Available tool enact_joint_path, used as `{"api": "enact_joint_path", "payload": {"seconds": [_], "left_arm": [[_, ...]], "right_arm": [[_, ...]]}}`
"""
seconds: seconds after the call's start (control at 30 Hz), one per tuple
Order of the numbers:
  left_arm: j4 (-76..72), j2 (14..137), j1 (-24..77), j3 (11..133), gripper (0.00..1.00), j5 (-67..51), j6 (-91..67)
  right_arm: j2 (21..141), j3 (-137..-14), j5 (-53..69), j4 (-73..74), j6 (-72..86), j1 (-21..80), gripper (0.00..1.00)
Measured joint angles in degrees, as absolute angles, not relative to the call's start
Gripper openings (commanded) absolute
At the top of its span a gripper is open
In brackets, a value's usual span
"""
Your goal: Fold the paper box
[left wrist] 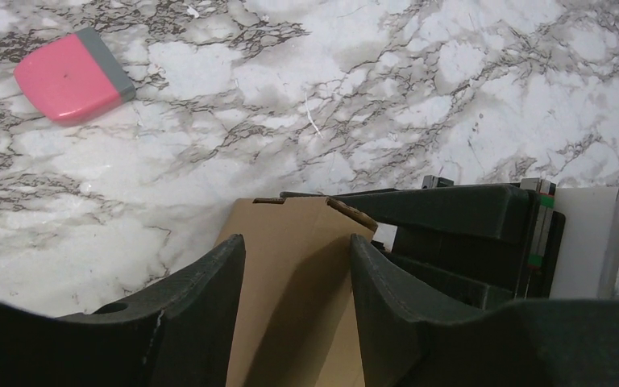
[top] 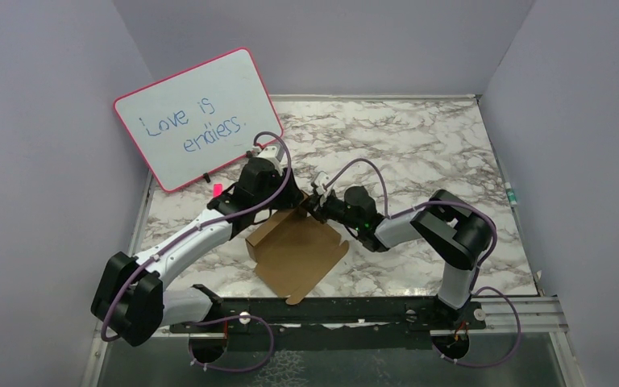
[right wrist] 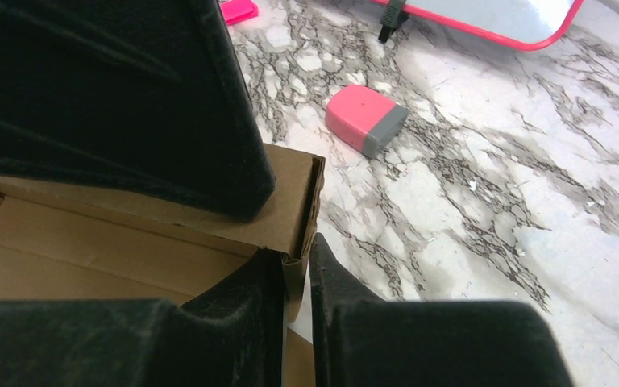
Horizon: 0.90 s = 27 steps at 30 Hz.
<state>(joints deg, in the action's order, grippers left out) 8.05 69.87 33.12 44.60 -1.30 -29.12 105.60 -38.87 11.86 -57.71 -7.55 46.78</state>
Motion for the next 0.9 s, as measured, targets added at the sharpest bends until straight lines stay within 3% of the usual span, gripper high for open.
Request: {"api": "enact_joint_path", "payload": {"seconds": [0.33, 0.9], "left_arm": [[5.91, 70.78, 33.12, 44.49, 0.45, -1.93, -29.17], [2.72, 71.57, 33.12, 43.57, 0.44, -2.2, -29.58]], "right_arm": [[105.6, -36.25, 7.31, -61.93, -6.24, 47.44, 0.2], [106.13, -32.8, 4.95, -64.62, -5.58, 47.9, 0.23]]}}
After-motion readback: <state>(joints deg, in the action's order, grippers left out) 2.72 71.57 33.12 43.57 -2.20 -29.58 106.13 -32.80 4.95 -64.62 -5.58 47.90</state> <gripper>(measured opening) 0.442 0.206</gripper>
